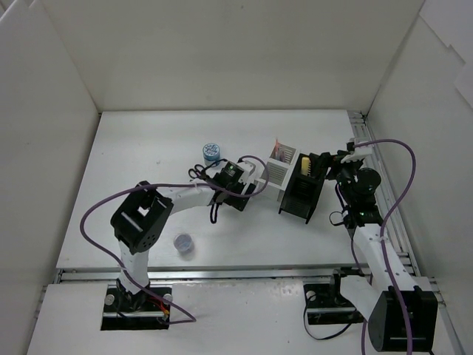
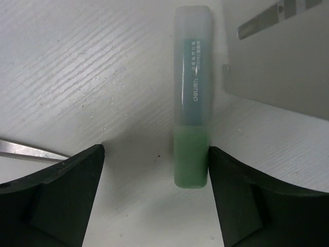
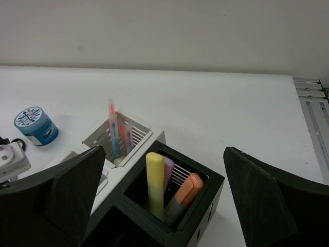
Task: Sort the stationery into containers
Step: Pick up the pen from the center of the board.
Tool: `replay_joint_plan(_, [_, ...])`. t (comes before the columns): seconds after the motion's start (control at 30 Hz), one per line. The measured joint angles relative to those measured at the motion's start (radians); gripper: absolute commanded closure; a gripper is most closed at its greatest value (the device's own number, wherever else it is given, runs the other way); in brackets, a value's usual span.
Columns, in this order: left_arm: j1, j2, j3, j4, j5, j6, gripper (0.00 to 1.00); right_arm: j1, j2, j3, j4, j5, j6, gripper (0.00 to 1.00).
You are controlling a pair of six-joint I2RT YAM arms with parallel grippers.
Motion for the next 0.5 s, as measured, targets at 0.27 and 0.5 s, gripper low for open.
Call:
replay_joint_plan(0.27, [-0.004,-0.037,-0.073,0.068,-0.008,-0.015,0.76,0.0,-0.006,-0.001,0.0,0.0,0.0,0.02])
replay_joint_plan(0.5, [-0.015,-0.076,-0.131,0.102,-0.006,-0.032,1.0,0.002,0.027,0.029,-0.025,-0.076,-0.004,0.02])
